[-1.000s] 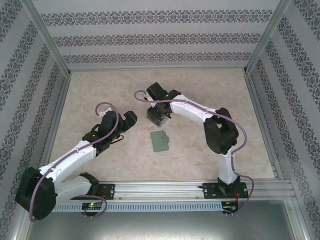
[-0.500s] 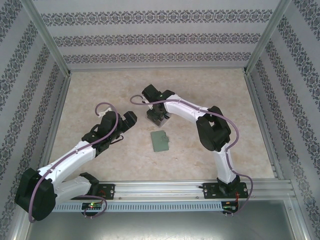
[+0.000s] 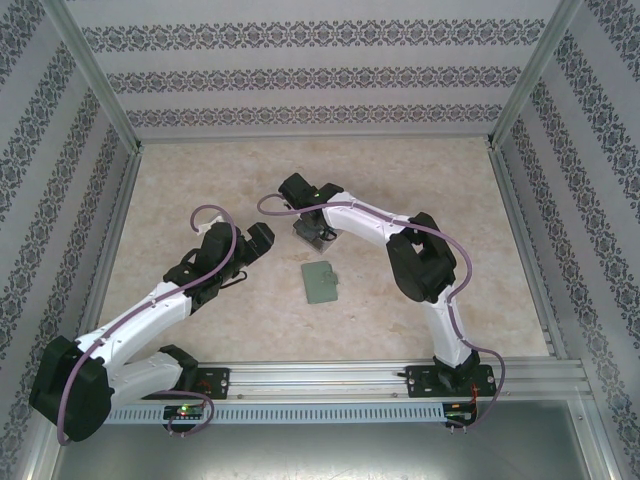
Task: Put the credit cards into the card holder
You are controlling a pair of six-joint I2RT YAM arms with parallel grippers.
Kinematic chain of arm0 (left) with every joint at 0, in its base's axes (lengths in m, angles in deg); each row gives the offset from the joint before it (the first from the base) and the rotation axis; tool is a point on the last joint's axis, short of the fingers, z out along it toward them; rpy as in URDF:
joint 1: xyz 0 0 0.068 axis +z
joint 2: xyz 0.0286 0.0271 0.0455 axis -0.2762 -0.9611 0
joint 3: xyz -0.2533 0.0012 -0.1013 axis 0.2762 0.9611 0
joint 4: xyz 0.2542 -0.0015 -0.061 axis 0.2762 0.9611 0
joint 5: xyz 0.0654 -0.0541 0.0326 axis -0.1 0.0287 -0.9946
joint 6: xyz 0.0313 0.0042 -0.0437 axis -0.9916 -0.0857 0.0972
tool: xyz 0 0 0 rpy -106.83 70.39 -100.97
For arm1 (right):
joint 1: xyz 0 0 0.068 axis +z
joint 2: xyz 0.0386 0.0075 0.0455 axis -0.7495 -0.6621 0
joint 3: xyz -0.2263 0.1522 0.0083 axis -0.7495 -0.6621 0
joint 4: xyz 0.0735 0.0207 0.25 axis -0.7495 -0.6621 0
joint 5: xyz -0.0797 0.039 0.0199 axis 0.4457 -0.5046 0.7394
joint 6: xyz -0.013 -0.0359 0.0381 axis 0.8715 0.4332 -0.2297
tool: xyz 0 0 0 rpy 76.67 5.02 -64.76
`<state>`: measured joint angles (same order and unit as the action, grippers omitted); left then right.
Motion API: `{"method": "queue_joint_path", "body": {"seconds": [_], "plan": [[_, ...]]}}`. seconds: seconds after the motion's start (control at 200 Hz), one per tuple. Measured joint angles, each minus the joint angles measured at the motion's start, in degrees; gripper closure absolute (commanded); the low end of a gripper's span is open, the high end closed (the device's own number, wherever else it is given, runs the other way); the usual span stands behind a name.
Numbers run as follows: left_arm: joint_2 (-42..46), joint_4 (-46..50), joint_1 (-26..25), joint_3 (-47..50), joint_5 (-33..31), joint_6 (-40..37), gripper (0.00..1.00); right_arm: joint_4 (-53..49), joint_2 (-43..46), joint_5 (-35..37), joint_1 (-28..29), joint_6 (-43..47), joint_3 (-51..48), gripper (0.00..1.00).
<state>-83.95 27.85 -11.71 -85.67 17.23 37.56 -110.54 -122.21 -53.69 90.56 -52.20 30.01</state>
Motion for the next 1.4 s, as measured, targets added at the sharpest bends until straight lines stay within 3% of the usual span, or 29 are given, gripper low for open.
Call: {"method": "queue_joint_path", "body": {"seconds": [0.395,0.644,0.779,1.009,1.279,1.399], "plan": [[-1.1,0.0,0.0,0.0,0.5,0.0,0.01,0.3,0.1,0.3,-0.1,0.6,0.0,0.73],[-1.8,0.0,0.0,0.0,0.6,0.0,0.01,0.9,0.3,0.3,-0.6,0.6,0.0,0.77],[-2.0,0.0,0.0,0.0,0.6,0.0,0.01,1.0,0.7,0.0,-0.8,0.6,-0.1,0.86],[-2.8,0.0,0.0,-0.3,1.0,0.0,0.01,1.5,3.6,-3.5,-1.7,-1.0,-1.4,0.95],[-3.2,0.0,0.0,-0.9,1.3,-0.1,0.01,1.6,7.5,-9.6,-3.6,-5.8,-2.5,0.94],[-5.2,-0.3,0.9,-2.3,4.3,-0.8,0.01,2.5,11.8,-14.3,-5.0,-10.7,-5.9,0.95]]}}
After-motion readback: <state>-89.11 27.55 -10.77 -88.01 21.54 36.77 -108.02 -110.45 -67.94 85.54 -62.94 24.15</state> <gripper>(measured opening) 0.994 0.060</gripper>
